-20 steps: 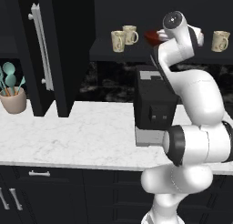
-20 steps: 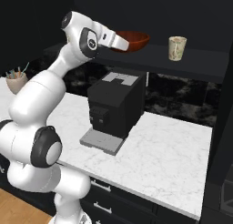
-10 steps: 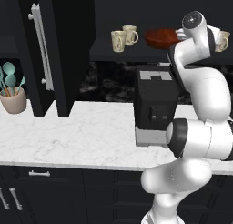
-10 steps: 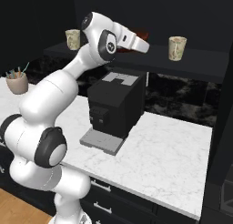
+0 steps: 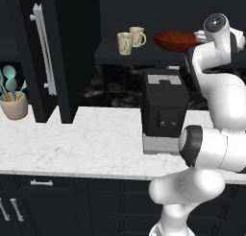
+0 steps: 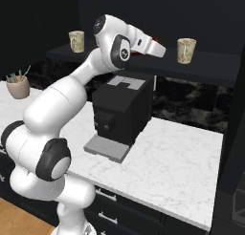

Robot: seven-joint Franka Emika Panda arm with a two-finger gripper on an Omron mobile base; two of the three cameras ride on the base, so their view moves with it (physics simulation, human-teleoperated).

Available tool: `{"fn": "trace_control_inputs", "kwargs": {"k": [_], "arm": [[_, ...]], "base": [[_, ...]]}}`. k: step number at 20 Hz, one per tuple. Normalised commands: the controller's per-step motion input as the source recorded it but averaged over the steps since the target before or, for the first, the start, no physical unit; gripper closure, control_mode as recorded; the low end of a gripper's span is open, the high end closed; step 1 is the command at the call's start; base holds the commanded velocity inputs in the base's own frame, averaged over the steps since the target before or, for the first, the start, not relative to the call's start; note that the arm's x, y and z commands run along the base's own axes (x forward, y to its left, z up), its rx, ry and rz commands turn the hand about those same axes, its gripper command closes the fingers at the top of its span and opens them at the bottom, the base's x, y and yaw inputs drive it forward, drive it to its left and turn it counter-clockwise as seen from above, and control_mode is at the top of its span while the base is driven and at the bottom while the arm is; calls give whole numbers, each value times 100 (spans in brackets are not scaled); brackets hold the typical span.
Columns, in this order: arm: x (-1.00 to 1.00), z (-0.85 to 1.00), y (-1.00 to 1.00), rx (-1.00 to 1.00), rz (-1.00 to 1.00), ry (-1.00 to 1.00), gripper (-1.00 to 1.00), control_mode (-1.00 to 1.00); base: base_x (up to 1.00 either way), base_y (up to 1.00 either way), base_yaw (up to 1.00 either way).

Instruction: Gather all objects into one cabinet and sort the glasses and bowls to opposite sides.

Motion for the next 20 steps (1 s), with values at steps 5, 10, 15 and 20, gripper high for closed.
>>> {"fn": "trace_control_inputs", "kwargs": {"k": [5,10,15,20], "arm": [[-45,4,-7,0,0,-5,-100,-100],[-75,24,-31,0,0,-11,-100,-100],[-59,17,-33,0,0,-10,-100,-100],[-6,-7,-9,0,3,2,-100,-100]], "base": [[0,0,0],[0,0,0],[0,0,0],[0,0,0]]}}
